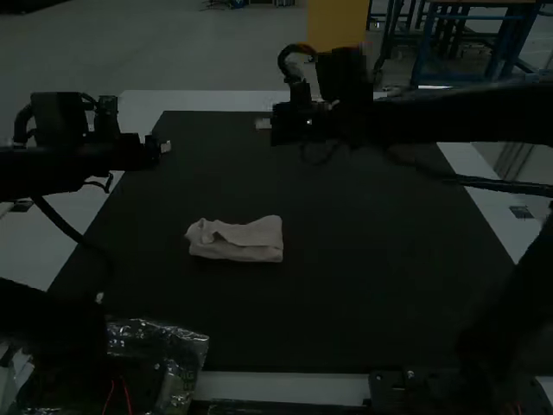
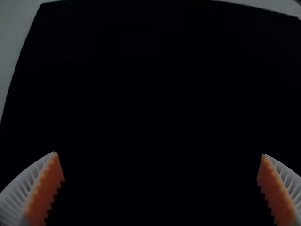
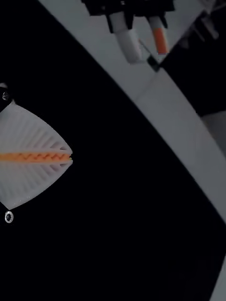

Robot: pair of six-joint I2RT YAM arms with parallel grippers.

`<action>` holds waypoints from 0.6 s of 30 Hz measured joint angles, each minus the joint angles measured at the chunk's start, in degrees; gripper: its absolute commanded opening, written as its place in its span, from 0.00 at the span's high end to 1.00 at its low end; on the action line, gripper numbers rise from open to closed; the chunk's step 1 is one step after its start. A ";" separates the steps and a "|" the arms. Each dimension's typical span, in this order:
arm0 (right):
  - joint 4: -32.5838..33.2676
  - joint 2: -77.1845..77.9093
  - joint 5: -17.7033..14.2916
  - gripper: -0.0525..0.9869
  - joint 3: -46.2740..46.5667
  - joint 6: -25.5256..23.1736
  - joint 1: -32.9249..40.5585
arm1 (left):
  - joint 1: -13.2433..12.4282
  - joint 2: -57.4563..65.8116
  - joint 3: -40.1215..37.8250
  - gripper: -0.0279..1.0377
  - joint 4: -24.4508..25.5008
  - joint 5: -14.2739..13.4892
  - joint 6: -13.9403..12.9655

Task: Fold the towel.

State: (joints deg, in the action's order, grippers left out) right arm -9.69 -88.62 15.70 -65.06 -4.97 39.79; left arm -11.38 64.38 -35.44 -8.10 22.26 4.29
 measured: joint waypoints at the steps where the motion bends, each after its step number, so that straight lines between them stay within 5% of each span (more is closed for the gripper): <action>1: 0.37 2.78 0.02 0.92 0.24 0.02 -0.96 | 0.59 -1.27 -0.83 0.06 0.37 -0.15 0.72; 7: 3.72 20.94 -0.33 0.36 2.32 0.02 -11.47 | 3.26 -11.08 -2.99 0.06 0.92 -2.69 5.27; 12: 6.64 36.79 -0.68 0.07 5.64 0.26 -19.45 | 3.63 -22.29 -2.89 0.06 0.72 -3.91 9.18; 18: 6.93 55.84 -0.85 0.07 9.20 0.00 -27.52 | 3.63 -36.94 -1.16 0.06 2.67 -4.26 14.01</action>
State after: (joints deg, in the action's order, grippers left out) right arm -2.76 -32.77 14.85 -55.86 -4.97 12.27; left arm -7.75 27.44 -36.60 -5.43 18.00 18.31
